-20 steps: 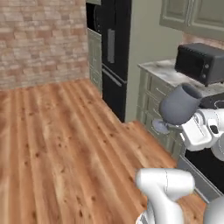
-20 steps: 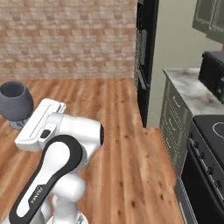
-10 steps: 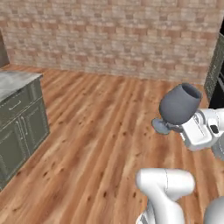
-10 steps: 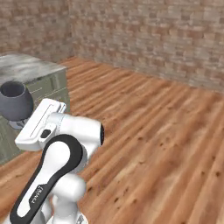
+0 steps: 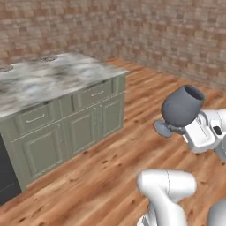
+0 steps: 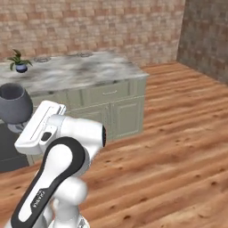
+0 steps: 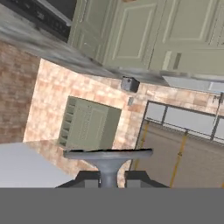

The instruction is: Retrieve the wine glasses from the counter and place one next to each plate.

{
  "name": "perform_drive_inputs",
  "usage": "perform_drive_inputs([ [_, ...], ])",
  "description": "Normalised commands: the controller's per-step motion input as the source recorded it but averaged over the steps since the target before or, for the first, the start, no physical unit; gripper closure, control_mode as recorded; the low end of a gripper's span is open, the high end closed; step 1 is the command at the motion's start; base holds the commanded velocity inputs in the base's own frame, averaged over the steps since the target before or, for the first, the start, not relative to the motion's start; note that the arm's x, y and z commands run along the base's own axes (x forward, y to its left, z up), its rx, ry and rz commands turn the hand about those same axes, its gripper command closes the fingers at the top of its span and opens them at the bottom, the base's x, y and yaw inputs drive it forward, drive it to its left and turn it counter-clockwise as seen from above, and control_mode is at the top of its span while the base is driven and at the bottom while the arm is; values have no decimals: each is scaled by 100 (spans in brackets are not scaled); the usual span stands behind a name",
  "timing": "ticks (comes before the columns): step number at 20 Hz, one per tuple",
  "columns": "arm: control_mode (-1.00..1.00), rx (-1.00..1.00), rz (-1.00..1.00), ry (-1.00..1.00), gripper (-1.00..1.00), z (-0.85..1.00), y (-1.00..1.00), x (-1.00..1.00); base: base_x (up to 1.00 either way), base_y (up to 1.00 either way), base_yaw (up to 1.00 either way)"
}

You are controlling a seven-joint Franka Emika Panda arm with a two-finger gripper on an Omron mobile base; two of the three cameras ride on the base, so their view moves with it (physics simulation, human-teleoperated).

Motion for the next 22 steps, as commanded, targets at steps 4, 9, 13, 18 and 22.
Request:
perform_drive_inputs([
  [4, 100, 0, 0, 0, 100, 0, 0, 0, 100, -79, 49],
  [9, 100, 0, 0, 0, 100, 0, 0, 0, 87, -100, 27],
  [13, 100, 0, 0, 0, 100, 0, 0, 0, 79, -100, 26],
  [18, 100, 0, 0, 0, 100, 0, 0, 0, 79, -100, 27],
  [22, 100, 0, 0, 0, 100, 0, 0, 0, 80, -100, 25],
])
